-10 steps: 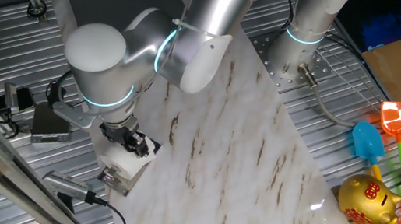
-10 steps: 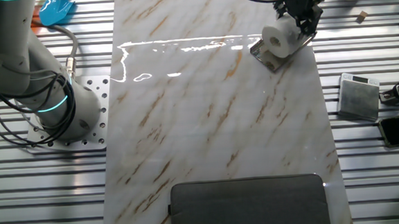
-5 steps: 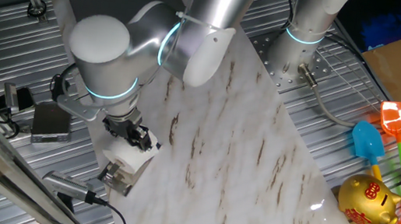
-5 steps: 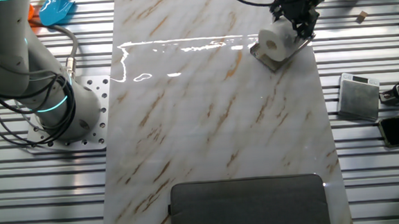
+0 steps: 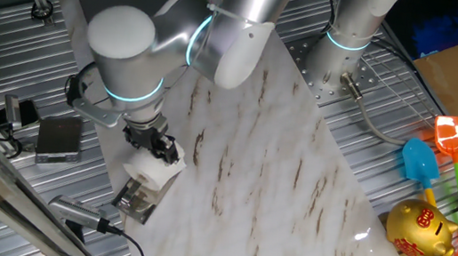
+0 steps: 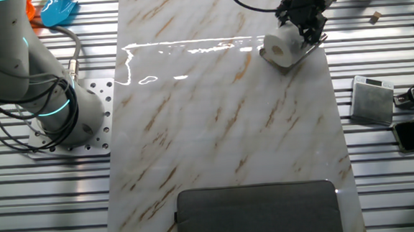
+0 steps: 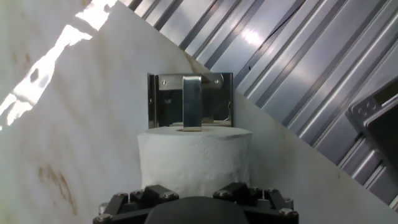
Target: Take the roll of paper down from the shelf
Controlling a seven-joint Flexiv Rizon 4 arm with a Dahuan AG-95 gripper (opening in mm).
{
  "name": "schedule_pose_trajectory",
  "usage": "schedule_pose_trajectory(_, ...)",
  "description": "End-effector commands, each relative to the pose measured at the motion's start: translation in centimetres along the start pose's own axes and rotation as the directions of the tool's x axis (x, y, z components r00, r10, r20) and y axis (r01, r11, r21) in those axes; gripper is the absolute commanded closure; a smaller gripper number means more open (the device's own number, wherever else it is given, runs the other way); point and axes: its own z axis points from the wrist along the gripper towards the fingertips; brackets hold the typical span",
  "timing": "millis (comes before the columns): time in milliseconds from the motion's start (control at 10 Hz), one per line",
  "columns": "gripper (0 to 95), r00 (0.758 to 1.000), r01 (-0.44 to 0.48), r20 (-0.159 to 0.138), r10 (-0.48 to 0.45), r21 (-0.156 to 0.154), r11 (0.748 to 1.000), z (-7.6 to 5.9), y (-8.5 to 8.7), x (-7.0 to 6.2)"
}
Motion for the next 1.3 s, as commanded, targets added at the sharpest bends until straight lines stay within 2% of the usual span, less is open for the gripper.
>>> schedule_pose_trajectory(100,95.0,1.0,0.01,0.003,-0.01,0.001,1.0,-0.1,0.0,1.0)
schedule_pose_trajectory(600,95.0,0.999,0.036,0.0,-0.036,0.003,0.999,-0.3,-0.1,3.8)
schedule_pose_trajectory(900,95.0,0.998,0.071,-0.002,-0.071,0.004,0.998,-1.0,-0.5,6.3)
schedule_pose_trajectory(1300,95.0,0.996,0.093,-0.004,-0.093,0.009,0.996,-1.4,0.0,9.8)
